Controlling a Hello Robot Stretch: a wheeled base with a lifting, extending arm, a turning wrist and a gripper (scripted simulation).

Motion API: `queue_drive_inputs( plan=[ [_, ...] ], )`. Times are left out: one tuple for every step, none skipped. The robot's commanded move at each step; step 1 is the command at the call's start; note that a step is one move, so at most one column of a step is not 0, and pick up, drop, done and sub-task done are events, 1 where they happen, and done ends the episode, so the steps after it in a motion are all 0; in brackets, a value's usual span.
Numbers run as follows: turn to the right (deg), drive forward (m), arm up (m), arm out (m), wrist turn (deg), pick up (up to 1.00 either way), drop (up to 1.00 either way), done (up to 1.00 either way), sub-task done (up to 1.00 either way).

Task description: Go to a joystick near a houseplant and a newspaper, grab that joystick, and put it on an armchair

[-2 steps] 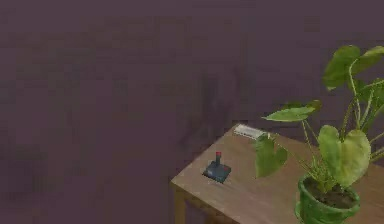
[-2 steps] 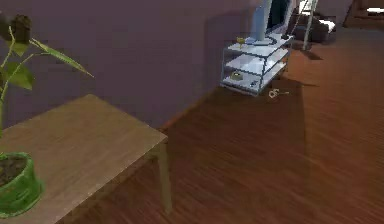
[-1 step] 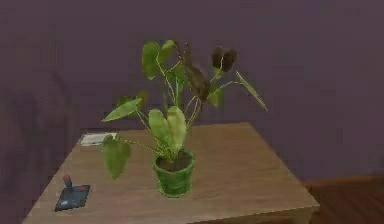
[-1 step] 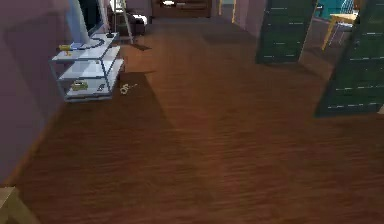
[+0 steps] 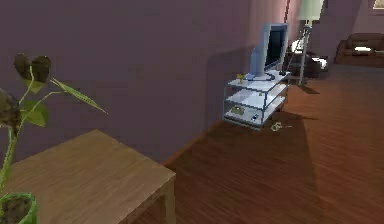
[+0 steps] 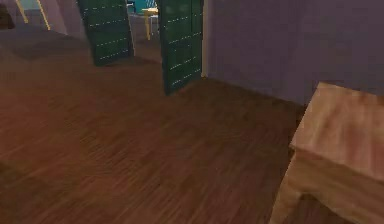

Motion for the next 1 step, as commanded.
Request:
queue_drive_inputs(
  plan=[
    [36.0,0.0,0.0,0.0,0.0,0.0,0.0,0.0,0.0]
  ],
)
